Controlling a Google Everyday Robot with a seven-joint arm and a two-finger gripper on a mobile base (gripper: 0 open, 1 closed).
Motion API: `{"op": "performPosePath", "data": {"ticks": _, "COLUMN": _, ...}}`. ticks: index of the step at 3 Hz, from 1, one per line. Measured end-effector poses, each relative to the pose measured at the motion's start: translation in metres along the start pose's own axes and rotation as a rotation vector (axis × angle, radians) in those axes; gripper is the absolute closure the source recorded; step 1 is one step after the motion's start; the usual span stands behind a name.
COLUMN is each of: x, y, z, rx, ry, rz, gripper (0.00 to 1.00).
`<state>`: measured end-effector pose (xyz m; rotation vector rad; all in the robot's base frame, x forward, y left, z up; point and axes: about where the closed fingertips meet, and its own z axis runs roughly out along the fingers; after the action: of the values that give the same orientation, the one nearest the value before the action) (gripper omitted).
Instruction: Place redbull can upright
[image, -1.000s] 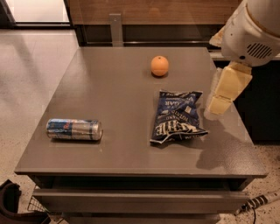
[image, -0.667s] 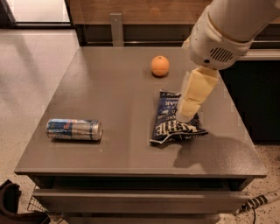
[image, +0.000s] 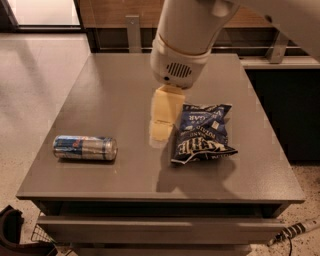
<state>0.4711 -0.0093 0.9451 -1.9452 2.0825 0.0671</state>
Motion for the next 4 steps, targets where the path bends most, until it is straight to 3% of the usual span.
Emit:
{"op": "performPosePath", "data": {"ticks": 1, "x": -0.023, "y": 0.003, "z": 0.021, "rx": -0.048, "ry": 0.034, "rz": 0.042, "gripper": 0.0}}
{"op": "performPosePath", "data": {"ticks": 2, "x": -0.043, "y": 0.003, "z": 0.045, "rx": -0.088, "ry": 0.058, "rz": 0.142, "gripper": 0.0}}
{"op": "performPosePath", "data": {"ticks": 3, "x": -0.046, "y": 0.002, "z": 0.048, "rx": -0.089, "ry": 0.051, "rz": 0.138, "gripper": 0.0}}
{"op": "performPosePath", "data": {"ticks": 4, "x": -0.067, "y": -0.001, "z": 0.068, "rx": -0.097, "ry": 0.01, "rz": 0.111, "gripper": 0.0}}
